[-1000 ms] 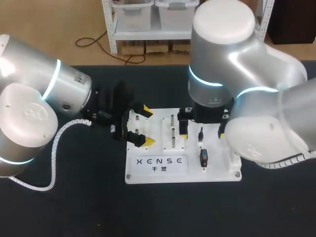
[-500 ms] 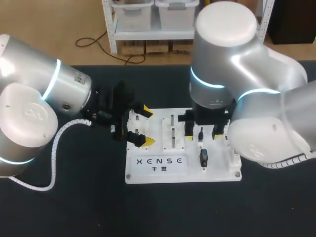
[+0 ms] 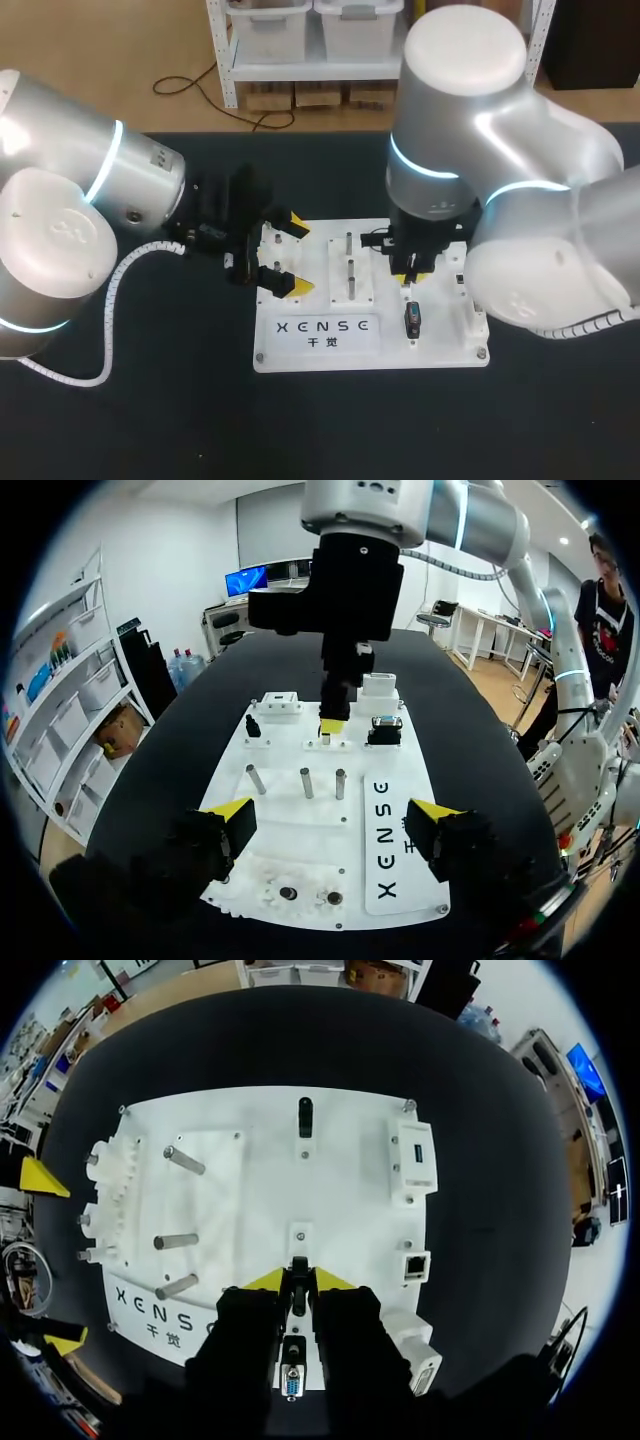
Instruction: Insert the Ethernet cable into its matching sockets.
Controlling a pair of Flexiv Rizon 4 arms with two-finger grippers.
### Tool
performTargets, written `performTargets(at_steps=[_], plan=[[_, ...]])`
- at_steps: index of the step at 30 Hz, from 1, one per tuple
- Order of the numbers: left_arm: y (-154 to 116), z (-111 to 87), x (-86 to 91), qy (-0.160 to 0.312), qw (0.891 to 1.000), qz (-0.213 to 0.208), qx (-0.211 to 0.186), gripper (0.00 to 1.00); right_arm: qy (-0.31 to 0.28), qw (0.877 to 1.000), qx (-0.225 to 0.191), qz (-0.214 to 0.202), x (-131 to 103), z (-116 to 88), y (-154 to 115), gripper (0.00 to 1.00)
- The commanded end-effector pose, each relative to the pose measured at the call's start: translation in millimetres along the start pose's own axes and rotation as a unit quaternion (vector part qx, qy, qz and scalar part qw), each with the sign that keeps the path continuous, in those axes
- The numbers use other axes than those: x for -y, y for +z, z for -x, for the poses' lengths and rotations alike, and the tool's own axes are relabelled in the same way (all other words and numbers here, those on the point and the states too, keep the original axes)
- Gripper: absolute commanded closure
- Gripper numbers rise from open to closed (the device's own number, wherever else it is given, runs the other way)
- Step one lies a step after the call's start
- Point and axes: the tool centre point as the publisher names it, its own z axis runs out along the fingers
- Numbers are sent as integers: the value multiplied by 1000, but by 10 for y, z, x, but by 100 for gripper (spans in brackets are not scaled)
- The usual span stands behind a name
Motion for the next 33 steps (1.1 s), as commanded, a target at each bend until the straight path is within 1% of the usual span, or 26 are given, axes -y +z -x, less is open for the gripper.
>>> performTargets(at_steps=[1,10,19,27,33], plan=[[7,7,-9,-1,1000,-1,-3,0,-1,1000,-1,2,7,6,8,100],[7,7,-9,-1,1000,-1,-3,0,-7,1000,3,0,45,59,-218,100],[7,7,-9,-1,1000,-1,-3,0,1,1000,14,-4,172,106,-466,100],[7,7,-9,-1,1000,-1,-3,0,8,1000,20,-8,388,101,-555,100],[7,7,-9,-1,1000,-1,-3,0,19,1000,19,-10,524,41,-538,100]])
